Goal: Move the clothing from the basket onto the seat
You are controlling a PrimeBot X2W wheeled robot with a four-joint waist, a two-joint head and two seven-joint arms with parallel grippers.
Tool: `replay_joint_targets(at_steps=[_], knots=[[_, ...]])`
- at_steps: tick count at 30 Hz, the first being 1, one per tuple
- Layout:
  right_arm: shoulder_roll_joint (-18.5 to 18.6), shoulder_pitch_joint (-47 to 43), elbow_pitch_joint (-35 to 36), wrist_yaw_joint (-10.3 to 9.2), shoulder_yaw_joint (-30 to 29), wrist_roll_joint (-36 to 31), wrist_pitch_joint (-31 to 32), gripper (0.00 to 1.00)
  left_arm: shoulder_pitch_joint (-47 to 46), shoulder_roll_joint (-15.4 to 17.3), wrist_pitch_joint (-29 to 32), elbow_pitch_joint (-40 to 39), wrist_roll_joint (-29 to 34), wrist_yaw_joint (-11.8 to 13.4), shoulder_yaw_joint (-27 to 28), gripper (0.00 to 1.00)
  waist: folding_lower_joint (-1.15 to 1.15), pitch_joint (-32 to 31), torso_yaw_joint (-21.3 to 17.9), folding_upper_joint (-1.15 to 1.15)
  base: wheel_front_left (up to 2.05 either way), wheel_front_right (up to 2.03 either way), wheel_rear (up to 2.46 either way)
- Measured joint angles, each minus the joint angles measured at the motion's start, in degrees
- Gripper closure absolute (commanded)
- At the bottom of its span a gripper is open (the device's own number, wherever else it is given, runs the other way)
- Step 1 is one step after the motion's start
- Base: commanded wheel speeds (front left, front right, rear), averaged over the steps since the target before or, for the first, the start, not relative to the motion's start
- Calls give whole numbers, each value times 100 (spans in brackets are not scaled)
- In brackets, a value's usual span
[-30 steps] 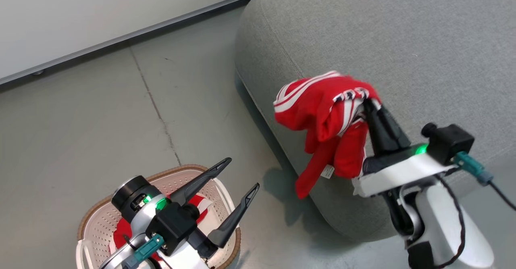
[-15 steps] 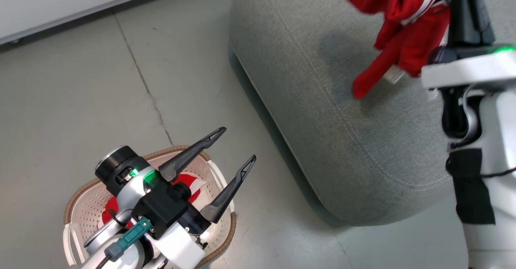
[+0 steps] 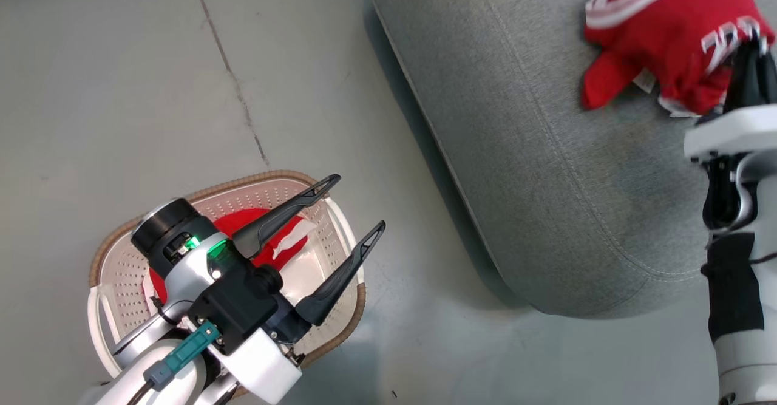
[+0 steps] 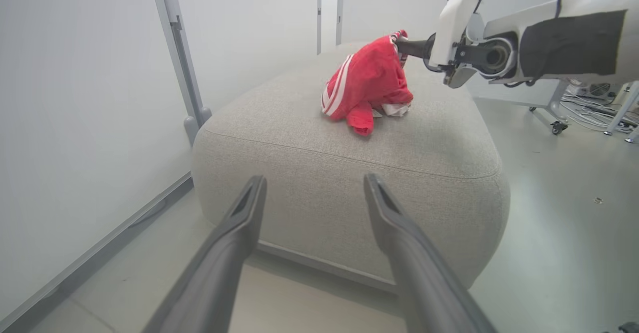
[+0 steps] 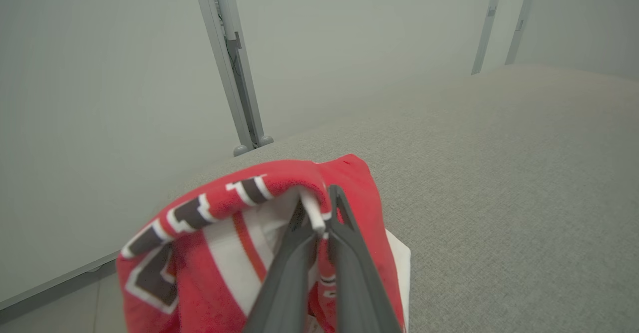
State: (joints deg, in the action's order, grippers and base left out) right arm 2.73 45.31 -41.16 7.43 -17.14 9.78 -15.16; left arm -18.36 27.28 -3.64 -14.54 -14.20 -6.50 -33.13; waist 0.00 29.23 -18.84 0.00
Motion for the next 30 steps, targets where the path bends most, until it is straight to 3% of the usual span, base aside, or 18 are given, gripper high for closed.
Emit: replay_joint_targets(at_steps=[2, 3, 4, 5, 17, 22, 30], knots=[[-3, -58, -316, -1, -241, 5, 0, 100, -26, 34, -15, -3, 0, -1, -13, 0, 0, 81, 19, 0, 0, 0, 0], [-2, -70, -416, 0, -312, -3, 1, 92, -42, 44, -15, -2, 0, -1, -15, 0, 0, 112, 21, 0, 0, 0, 0], [-4, -69, -489, 0, -382, -15, 0, 58, -58, 53, -15, -2, 0, -4, -18, 0, 0, 133, 19, 0, 0, 0, 0], [-11, -69, -521, 0, -424, -20, 1, 0, -63, 62, -16, -2, -1, -5, -15, 0, 0, 143, 9, 0, 0, 0, 0], [3, -777, -174, 0, -265, 274, 1, 0, -68, -80, -166, 244, -132, 81, -41, 0, 0, -193, -53, 0, 0, 0, 0], [-3, -1443, 246, 0, 56, 580, 0, 0, 85, -261, -300, 461, -249, 278, -24, 0, 0, -509, -13, 0, 0, 0, 0], [-2, -2352, 1549, 0, 533, 835, 0, 0, 417, -458, -560, 803, -559, 690, 271, 0, 0, -1002, 174, 0, 0, 0, 0]])
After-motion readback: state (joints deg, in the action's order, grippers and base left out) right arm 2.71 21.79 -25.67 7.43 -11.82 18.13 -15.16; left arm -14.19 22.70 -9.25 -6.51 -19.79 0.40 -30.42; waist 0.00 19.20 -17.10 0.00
